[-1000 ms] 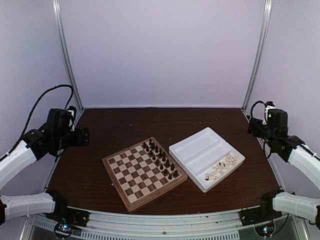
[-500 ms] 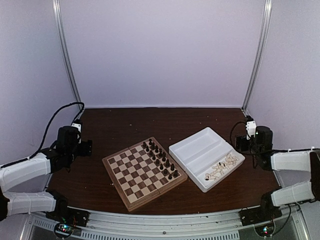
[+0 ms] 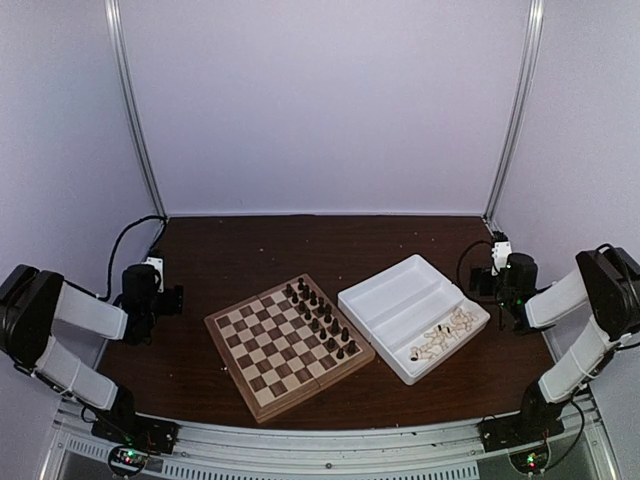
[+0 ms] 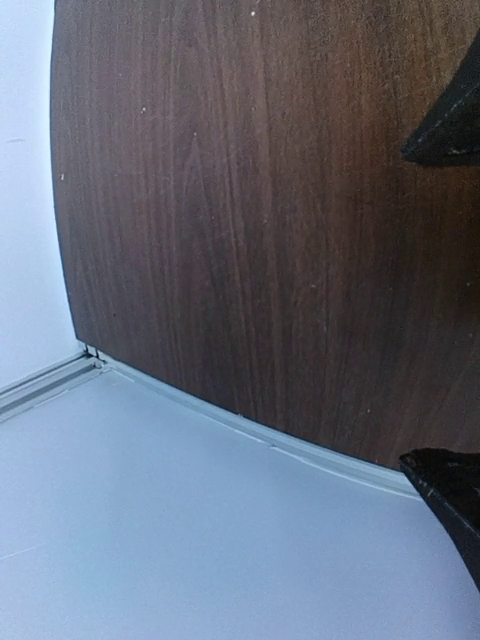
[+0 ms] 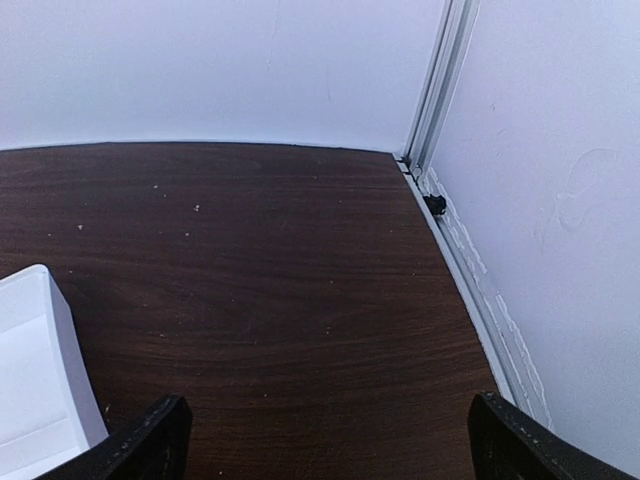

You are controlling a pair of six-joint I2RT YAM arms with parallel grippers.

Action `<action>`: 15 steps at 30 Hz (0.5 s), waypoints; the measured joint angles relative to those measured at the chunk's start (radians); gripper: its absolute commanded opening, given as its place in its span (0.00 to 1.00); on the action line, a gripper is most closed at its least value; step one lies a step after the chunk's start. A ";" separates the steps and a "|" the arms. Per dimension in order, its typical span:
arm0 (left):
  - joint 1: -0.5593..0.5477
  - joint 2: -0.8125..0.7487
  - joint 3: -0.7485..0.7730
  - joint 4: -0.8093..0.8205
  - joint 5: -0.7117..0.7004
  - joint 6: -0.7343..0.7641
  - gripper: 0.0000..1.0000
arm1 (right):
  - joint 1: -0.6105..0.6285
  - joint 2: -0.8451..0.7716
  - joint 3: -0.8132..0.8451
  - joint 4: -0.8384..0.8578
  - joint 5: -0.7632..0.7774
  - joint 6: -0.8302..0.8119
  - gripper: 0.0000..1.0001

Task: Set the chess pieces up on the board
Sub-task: Reset both arms

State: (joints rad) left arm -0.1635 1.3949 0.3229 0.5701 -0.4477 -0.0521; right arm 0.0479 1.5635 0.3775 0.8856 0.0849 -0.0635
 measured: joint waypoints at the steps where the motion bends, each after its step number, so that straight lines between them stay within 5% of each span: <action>1: 0.010 0.025 0.000 0.040 0.022 0.006 0.98 | 0.000 0.000 0.003 0.002 0.001 0.000 1.00; 6: 0.100 0.151 -0.012 0.248 0.149 0.002 0.95 | 0.000 0.000 0.005 0.019 0.001 0.000 1.00; 15: 0.116 0.170 0.007 0.272 0.314 0.021 0.98 | 0.000 0.000 0.005 0.027 0.001 0.000 1.00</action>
State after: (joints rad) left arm -0.0475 1.5650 0.3298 0.8417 -0.1333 -0.0311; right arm 0.0479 1.5635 0.3820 0.9123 0.0860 -0.0639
